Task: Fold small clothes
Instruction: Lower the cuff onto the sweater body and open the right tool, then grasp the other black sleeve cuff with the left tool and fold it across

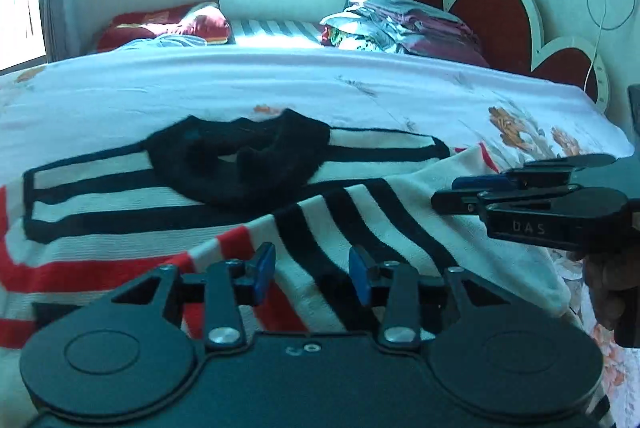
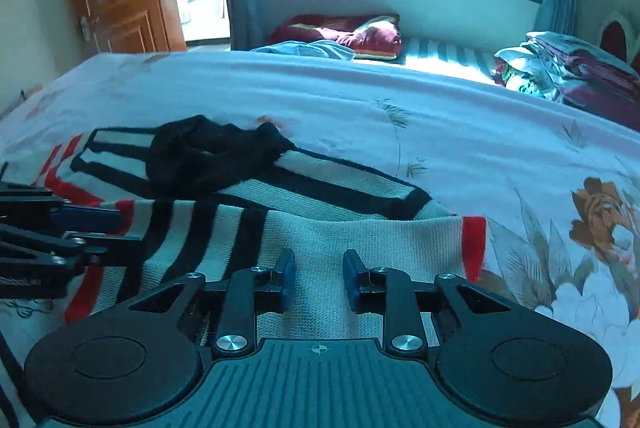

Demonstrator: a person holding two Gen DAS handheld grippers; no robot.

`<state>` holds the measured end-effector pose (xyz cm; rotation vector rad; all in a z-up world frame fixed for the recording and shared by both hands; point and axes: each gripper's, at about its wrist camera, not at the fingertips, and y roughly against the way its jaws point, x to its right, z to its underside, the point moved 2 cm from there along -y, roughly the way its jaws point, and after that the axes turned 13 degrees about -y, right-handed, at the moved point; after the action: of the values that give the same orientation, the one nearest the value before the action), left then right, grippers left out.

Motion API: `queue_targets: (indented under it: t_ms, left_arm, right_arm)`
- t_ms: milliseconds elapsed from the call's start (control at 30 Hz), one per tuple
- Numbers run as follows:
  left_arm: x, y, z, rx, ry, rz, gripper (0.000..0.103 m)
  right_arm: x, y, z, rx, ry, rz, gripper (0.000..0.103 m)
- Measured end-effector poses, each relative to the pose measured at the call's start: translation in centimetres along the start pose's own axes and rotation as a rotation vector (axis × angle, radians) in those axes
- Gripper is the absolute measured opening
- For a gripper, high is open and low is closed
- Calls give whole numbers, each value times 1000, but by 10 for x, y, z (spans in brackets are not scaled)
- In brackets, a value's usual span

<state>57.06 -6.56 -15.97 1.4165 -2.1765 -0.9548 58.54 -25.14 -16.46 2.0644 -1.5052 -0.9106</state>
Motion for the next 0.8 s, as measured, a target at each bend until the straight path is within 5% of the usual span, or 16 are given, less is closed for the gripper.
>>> queue_targets:
  t_ms: [167,500,600,800]
  left_arm:
    - [-18,-17,2,-6,34,-46,41]
    - [0,6,-4,9,-28,-75,42]
    - [6,-2,10,-53,-38,-60,42]
    - [19,27,21,-22,-89,-68,42]
  right_arm:
    - [74,-16,-18,28,-190,229,24]
    - [70,13,-20,19,-207,162,19]
    - [54,16,5,-58,-184,179,17]
    - [30,63,36,-12,-194,187,17]
